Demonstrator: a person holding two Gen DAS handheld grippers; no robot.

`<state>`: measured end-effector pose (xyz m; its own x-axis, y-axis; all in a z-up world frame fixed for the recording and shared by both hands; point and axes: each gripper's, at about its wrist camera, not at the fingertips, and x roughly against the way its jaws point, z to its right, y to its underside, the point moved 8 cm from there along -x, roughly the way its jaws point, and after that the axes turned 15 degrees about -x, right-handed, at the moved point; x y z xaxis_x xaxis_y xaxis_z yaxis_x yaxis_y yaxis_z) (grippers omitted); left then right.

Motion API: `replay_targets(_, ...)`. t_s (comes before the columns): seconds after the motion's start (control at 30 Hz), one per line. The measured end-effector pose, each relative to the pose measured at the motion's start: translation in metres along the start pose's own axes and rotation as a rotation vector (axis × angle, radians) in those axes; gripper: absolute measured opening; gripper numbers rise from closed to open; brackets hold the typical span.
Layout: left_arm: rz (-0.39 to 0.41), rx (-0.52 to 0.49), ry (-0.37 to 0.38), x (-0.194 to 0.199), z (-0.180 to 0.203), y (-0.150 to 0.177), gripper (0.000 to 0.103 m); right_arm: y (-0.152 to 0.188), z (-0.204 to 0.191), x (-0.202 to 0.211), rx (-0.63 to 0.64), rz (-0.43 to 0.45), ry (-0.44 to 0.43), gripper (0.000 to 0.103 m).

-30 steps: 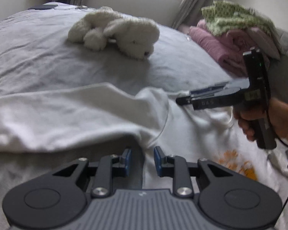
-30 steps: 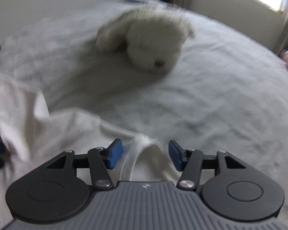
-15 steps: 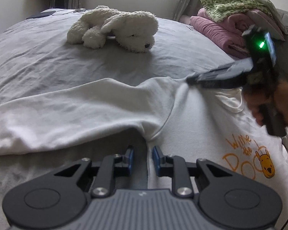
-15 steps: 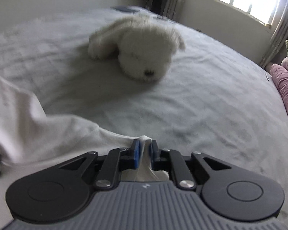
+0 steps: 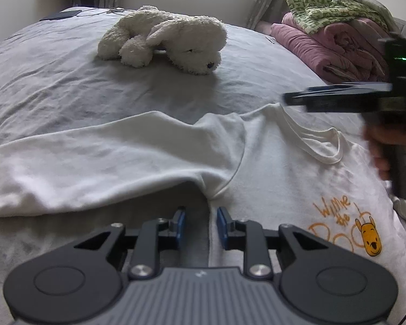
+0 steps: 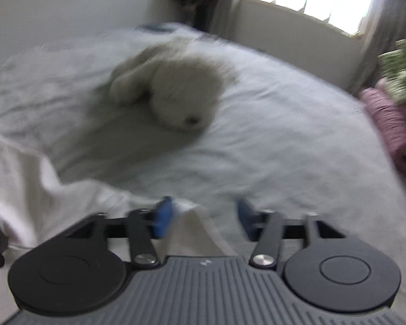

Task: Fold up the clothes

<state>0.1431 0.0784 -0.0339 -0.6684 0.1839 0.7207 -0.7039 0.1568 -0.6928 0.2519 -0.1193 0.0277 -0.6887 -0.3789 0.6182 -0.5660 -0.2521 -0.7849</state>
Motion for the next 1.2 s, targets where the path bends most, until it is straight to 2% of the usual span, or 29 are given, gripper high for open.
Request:
replay_targets(0.17,0.005,0.018,-0.03,0.006,-0.001,-0.003,0.028,0.009,0.057,0.033,-0.045,-0.003,0.067,0.061)
replay_targets(0.3,0.046,0.016,-0.031,0.013,0.004,-0.009,0.032,0.028,0.104,0.052,-0.089,-0.014,0.109,0.061)
replay_targets(0.47,0.045,-0.035,-0.011,0.006,0.018,-0.006,0.034,0.045,0.12,0.041,-0.06,-0.065,0.123,0.061)
replay_targets(0.5,0.042,-0.04,-0.007,0.005,0.02,-0.005,0.034,0.049,0.118,0.035,-0.045,-0.08,0.123,0.056)
replay_targets(0.57,0.037,-0.042,-0.011,0.003,0.02,-0.004,0.034,0.057,0.114,0.025,-0.014,-0.109,0.123,0.039)
replay_targets(0.6,0.035,-0.042,-0.013,0.003,0.019,-0.004,0.034,0.062,0.112,0.02,-0.001,-0.122,0.134,0.019)
replay_targets(0.63,0.032,-0.042,-0.015,0.002,0.019,-0.003,0.034,0.067,0.111,0.016,0.011,-0.134,0.146,0.01)
replay_targets(0.67,0.03,-0.042,-0.017,0.002,0.019,-0.003,0.034,0.072,0.11,0.012,0.023,-0.147,0.158,0.011)
replay_targets(0.7,0.027,-0.042,-0.02,0.002,0.018,-0.002,0.034,0.072,0.109,0.011,0.03,-0.147,0.161,0.005)
replay_targets(0.77,0.022,-0.042,-0.024,0.001,0.017,-0.001,0.034,0.069,0.107,0.014,0.047,-0.132,0.182,0.003)
replay_targets(0.9,0.024,-0.043,-0.036,0.001,0.017,-0.001,0.034,0.057,0.115,0.027,0.005,-0.051,0.239,0.002)
replay_targets(1.07,0.01,-0.045,-0.043,-0.003,0.017,0.002,0.034,0.079,0.128,0.001,0.052,-0.109,0.397,0.001)
replay_targets(1.13,0.012,-0.039,-0.042,-0.002,0.015,0.001,0.034,0.076,0.127,0.006,0.018,-0.08,0.395,0.002)
replay_targets(1.2,0.014,-0.035,-0.04,-0.001,0.014,0.0,0.034,0.069,0.127,0.022,-0.063,-0.035,0.334,0.002)
